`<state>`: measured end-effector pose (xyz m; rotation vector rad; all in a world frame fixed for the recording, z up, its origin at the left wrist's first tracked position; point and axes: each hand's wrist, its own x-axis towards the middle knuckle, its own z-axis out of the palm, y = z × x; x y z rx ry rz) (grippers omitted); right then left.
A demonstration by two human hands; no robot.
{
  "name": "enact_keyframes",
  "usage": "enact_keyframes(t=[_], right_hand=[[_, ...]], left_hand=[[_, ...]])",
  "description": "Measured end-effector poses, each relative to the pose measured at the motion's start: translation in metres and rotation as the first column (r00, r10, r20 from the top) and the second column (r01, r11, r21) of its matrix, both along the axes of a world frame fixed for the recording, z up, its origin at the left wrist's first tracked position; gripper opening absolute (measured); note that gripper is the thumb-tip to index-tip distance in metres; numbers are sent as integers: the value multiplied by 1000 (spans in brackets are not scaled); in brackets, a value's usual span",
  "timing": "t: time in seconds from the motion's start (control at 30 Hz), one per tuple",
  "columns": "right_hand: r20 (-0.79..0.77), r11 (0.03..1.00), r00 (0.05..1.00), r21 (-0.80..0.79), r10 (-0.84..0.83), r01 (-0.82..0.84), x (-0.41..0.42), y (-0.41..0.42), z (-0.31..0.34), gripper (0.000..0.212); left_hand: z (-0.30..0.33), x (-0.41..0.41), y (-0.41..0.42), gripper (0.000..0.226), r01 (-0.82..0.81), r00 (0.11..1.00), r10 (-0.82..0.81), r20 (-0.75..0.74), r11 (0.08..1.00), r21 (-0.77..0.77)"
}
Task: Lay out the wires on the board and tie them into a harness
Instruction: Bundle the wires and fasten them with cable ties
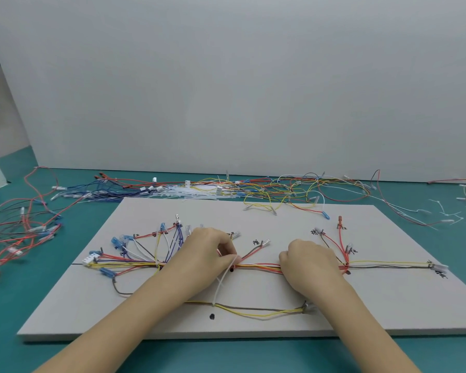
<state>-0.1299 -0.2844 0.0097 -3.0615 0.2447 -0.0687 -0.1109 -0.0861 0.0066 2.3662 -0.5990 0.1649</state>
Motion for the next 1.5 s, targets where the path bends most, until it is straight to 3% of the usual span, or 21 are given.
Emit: enact_keyframes(t=[0.17,0.3,0.53,0.6,0.73,1.0,1.23,1.5], right_hand=[[-29,998,999,61,16,-14,2,-5,0,33],[-49,990,999,138,19,-12,5,-10,1,32],[-25,992,997,97,77,-74,5,-14,-1,31],[-41,987,994,127,101,-95,8,-19,-2,32],[-45,969,988,205,150,-137,12,-27,-3,33],[-11,963,983,200,186,-180,15,-32,-7,34],[9,942,979,273,202,-197,17,-33,-8,35],[27,932,979,302,201,-200,18,-35,-11,35]], left_hand=[[3,4,5,7,35,998,-36,-57,999,-9],[3,7,7,21,30,996,-35,-82,998,-57],[0,7,7,48,12,989,-19,-149,999,-46],[-1,6,7,43,13,987,-19,-161,999,-39],[2,6,5,10,29,992,-23,-127,998,51],[1,2,-6,17,17,998,-2,-70,975,220],[5,11,-7,31,26,993,2,-115,969,244],[7,15,-7,11,42,993,-11,-118,963,267]])
